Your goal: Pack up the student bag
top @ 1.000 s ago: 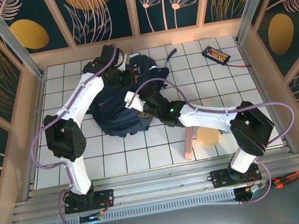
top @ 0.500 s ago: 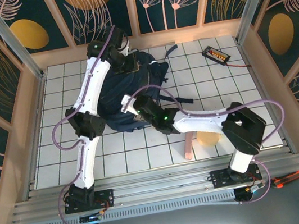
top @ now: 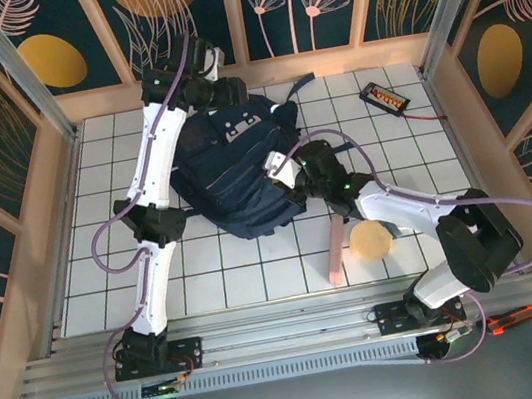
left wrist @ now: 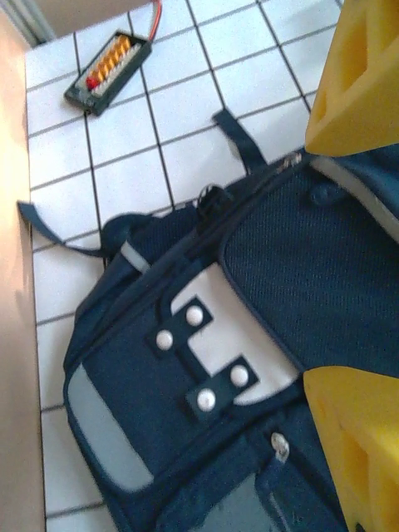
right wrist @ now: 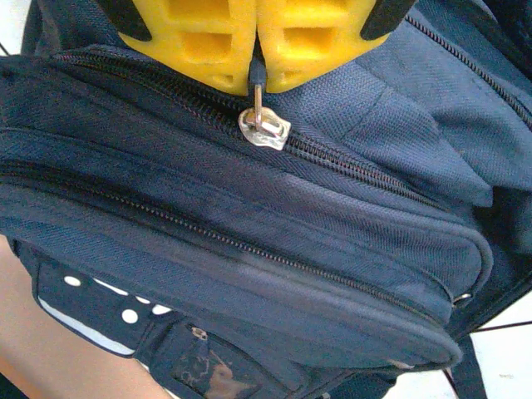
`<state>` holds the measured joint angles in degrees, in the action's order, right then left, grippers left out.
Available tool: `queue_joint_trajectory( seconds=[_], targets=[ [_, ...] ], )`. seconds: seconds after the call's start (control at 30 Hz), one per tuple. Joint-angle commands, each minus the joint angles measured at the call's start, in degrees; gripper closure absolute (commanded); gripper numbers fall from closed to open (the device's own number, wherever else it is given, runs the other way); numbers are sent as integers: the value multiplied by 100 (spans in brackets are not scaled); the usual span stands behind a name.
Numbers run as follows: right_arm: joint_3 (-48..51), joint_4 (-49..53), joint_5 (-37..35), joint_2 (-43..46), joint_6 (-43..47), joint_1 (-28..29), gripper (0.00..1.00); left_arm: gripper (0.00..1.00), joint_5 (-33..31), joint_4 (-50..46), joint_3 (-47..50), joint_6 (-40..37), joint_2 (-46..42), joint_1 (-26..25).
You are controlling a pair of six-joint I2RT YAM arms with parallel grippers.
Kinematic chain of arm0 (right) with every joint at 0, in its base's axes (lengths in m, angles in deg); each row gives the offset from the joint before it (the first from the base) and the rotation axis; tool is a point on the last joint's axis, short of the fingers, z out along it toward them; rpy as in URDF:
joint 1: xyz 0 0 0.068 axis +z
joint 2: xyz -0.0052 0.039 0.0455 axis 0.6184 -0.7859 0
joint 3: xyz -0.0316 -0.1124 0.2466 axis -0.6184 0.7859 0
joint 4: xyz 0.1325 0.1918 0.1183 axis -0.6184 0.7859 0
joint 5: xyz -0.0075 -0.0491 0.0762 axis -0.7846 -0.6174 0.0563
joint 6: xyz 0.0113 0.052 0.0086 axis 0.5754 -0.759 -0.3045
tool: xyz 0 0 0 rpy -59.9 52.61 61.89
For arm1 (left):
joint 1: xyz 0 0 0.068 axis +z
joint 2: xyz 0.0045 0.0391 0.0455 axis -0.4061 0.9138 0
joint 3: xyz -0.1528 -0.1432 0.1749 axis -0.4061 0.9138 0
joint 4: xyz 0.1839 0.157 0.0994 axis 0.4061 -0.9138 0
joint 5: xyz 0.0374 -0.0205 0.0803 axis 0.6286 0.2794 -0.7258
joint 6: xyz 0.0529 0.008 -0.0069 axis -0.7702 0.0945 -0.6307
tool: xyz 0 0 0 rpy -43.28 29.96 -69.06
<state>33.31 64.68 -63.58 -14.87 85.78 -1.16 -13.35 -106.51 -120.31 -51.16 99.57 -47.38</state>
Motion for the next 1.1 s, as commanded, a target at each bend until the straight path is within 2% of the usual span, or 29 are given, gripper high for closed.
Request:
queue_joint_trajectory(
  seconds=[0.0, 0.13, 0.2, 0.33, 0.4, 0.47, 0.53, 0.6, 0.63, 0.7, 0.77, 0.9, 1.0, 1.07],
  targets=[
    [-315, -57, 741, -160, 134, -187, 100, 34, -409, -305, -108, -318, -254, 33],
    [-421, -48, 953, -204, 157, -372, 100, 34, -1186, -482, -111, -430, -149, -168],
    [-527, 69, 1042, -234, 182, -449, 100, 33, -2337, -575, -113, -305, -84, -291],
    [-753, 269, 1236, -276, 322, -512, 100, 33, -2987, -678, -108, -309, -13, -381],
    [-906, 380, 1364, -338, 360, -532, 100, 29, -3252, -688, 274, -297, -133, -513],
    [-1053, 513, 1488, -395, 401, -538, 100, 24, -3570, -679, 1440, -200, -566, -625],
    [-1132, 554, 1604, -399, 423, -539, 100, 24, -3883, -628, 2919, -263, -1287, -685],
    [-1118, 452, 1654, -390, 401, -536, 100, 21, -4499, 58, 5238, -374, -2658, -766],
    [-1098, 385, 1683, -398, 372, -532, 100, 21, -4324, 579, 6220, -284, -3329, -656],
    [-1093, 262, 1762, -469, 307, -535, 100, 25, -3303, 2044, 8324, -157, -4903, -419],
    [-1109, 222, 1811, -533, 220, -540, 100, 26, -2507, 3294, 9738, -153, -5863, -401],
    [-1018, 67, 1810, -564, 52, -474, 100, 26, -1320, 4954, 10907, -455, -6631, -409],
    [-1038, 136, 1740, -564, 30, -389, 100, 28, -838, 5312, 11064, -1222, -6600, -409],
    [-1047, 170, 1686, -544, 24, -315, 100, 30, -92, 5474, 11188, -1969, -6489, -409]
  ],
)
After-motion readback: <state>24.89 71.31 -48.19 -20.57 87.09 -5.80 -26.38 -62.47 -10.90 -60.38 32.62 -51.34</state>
